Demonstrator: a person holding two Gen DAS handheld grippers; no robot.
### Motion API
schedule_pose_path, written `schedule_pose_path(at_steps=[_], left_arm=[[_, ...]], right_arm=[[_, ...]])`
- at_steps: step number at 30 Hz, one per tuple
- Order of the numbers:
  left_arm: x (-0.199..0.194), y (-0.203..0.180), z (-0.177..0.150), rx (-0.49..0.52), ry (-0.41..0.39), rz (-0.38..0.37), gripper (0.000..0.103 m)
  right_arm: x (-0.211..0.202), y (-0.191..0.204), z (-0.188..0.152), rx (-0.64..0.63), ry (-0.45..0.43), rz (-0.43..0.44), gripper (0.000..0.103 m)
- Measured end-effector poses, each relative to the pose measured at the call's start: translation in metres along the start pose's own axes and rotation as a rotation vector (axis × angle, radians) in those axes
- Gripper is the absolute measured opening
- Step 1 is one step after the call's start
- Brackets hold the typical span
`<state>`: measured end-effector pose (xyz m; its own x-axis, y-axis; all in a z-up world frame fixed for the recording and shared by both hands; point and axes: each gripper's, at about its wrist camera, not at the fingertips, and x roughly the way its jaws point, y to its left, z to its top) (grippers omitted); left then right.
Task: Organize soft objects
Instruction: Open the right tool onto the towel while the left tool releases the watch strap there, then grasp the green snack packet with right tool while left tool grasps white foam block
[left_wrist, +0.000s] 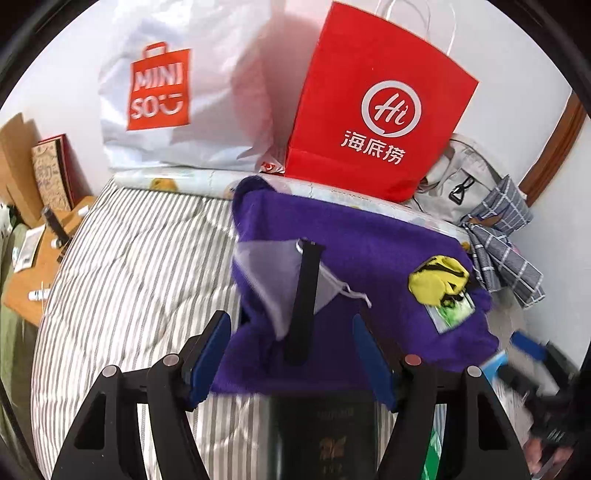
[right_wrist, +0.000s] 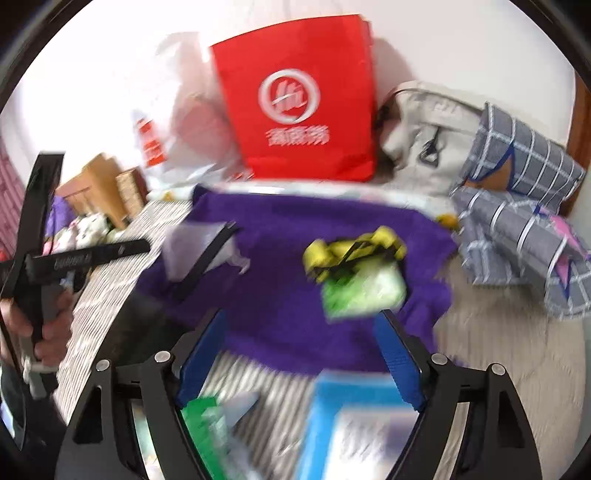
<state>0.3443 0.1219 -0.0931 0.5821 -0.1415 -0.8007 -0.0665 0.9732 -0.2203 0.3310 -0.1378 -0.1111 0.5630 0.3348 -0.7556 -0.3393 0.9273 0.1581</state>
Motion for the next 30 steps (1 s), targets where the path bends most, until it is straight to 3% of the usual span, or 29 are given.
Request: schedule_pose_path(at_steps=[6, 13, 18, 22, 23, 24, 25, 30], left_arm=[[-0.030, 0.007, -0.033, 0.006, -0.017, 0.011, 0.067], [-0.050, 0.017, -0.064, -0.017, -0.020, -0.007, 0.066], [-0.058, 0.023, -0.087, -0.040, -0.021, -0.019, 0.067], [-0.062, 0.026, -0.104, -0.049, -0.009, -0.019, 0.066], [-0.063, 0.027, -0.106, -0.049, -0.006, -0.018, 0.066], [-0.064, 0.027, -0.109, -0.048, -0.004, -0.017, 0.066], [-0.064, 0.027, -0.112, -0.046, 0.000, -0.014, 0.067], [-0.068, 0.025, -0.119, -0.041, 0.004, 0.004, 0.066]], right_arm=[[-0.012, 0.035, -0.053, -0.093, 0.057, 0.055, 0.059], [-0.018, 0.054, -0.092, -0.153, 0.130, 0.129, 0.055], [-0.006, 0.066, -0.104, -0.217, 0.166, 0.065, 0.055], [0.009, 0.071, -0.108, -0.254, 0.197, 0.065, 0.054], [0.014, 0.071, -0.109, -0.258, 0.208, 0.055, 0.050], [0.018, 0.071, -0.110, -0.267, 0.203, 0.036, 0.037], [0.018, 0.071, -0.111, -0.273, 0.196, 0.037, 0.032], [0.000, 0.066, -0.108, -0.254, 0.132, 0.066, 0.029]])
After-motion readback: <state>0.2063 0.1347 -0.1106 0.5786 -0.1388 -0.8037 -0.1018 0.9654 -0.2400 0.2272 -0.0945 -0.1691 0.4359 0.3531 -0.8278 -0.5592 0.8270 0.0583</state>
